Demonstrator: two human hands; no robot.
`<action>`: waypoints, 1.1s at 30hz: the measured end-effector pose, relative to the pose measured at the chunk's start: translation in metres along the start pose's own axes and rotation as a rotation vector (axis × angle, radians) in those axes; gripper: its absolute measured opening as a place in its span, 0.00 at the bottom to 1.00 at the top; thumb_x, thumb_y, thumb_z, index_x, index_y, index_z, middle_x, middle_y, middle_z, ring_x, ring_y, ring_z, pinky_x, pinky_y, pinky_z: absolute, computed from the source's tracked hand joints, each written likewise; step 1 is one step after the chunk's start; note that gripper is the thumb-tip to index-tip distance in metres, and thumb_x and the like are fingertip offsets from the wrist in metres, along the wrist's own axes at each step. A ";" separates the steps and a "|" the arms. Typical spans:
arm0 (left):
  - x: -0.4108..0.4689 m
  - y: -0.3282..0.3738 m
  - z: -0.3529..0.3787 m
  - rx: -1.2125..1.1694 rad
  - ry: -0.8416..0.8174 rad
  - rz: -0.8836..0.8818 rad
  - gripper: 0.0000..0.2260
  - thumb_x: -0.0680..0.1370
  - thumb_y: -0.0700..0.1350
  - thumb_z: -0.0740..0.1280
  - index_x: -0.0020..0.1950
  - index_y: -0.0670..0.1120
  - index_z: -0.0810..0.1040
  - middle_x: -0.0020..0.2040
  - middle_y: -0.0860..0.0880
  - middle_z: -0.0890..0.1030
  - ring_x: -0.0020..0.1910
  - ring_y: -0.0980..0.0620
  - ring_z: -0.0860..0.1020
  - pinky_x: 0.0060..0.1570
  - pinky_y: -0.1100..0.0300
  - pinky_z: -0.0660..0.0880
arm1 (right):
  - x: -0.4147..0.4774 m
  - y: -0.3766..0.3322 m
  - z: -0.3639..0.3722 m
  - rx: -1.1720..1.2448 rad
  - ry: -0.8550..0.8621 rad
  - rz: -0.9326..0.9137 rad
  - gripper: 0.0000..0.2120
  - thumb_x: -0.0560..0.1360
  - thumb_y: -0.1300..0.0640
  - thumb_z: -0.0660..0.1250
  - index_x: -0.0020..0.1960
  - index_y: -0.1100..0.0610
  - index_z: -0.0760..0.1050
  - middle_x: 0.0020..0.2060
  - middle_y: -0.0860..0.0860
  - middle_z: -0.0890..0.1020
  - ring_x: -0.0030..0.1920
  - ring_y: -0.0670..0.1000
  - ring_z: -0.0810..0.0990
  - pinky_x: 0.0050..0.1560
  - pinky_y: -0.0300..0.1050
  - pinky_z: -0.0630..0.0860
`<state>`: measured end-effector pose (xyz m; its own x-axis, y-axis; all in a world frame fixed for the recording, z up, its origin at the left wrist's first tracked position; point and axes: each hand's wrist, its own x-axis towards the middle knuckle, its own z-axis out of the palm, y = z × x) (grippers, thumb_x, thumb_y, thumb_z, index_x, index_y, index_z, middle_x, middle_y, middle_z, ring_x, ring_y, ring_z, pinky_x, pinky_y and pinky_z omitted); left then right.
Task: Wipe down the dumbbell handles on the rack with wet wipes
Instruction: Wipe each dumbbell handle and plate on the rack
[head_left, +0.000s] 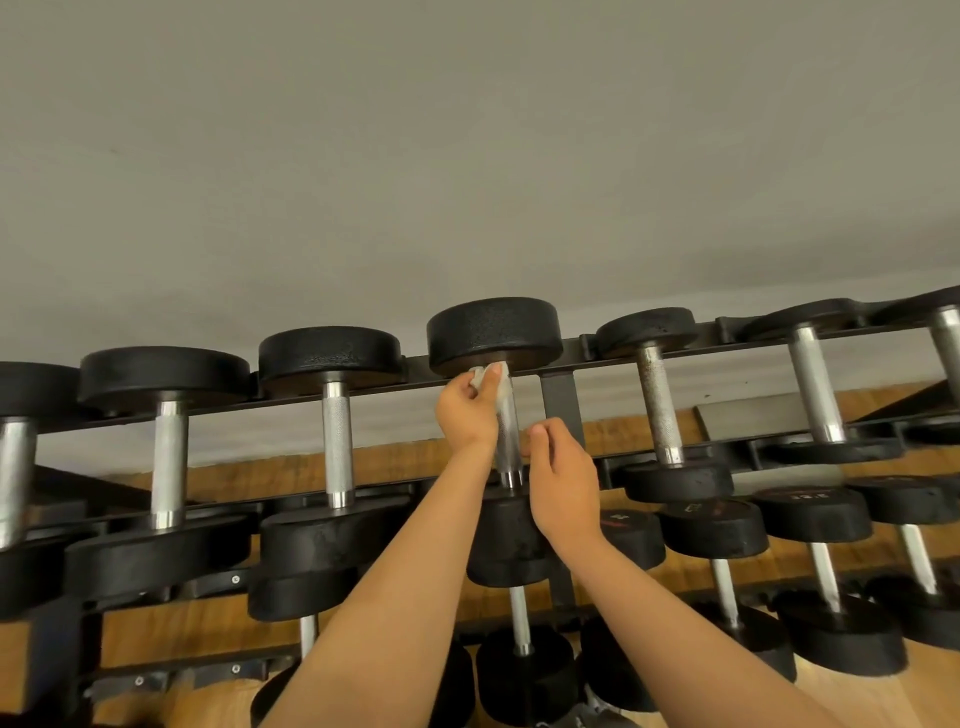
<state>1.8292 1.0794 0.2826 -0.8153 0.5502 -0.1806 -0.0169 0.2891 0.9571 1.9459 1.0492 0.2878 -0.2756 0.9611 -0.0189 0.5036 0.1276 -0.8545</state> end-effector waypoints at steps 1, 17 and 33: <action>-0.001 0.001 -0.002 0.016 -0.029 -0.007 0.13 0.78 0.49 0.69 0.39 0.43 0.76 0.32 0.52 0.75 0.34 0.58 0.73 0.34 0.71 0.68 | 0.000 0.000 0.000 -0.001 0.000 -0.001 0.13 0.83 0.50 0.54 0.45 0.53 0.72 0.35 0.49 0.77 0.37 0.48 0.77 0.40 0.52 0.77; -0.037 -0.006 -0.053 0.575 -0.507 -0.051 0.14 0.72 0.46 0.76 0.33 0.46 0.73 0.30 0.52 0.72 0.30 0.56 0.71 0.37 0.61 0.68 | -0.002 0.000 -0.002 0.072 -0.004 -0.049 0.12 0.83 0.53 0.56 0.41 0.50 0.70 0.35 0.50 0.78 0.37 0.48 0.78 0.39 0.47 0.77; -0.068 0.023 -0.073 0.295 -0.568 0.076 0.07 0.79 0.45 0.68 0.56 0.46 0.81 0.46 0.53 0.80 0.48 0.55 0.77 0.43 0.66 0.71 | 0.028 -0.021 -0.051 0.493 -0.631 0.205 0.15 0.80 0.55 0.64 0.66 0.48 0.70 0.54 0.46 0.76 0.53 0.44 0.75 0.59 0.44 0.71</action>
<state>1.8425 0.9915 0.3333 -0.3732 0.8833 -0.2836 0.2550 0.3916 0.8841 1.9694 1.0862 0.3320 -0.6995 0.6162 -0.3619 0.2176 -0.2987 -0.9292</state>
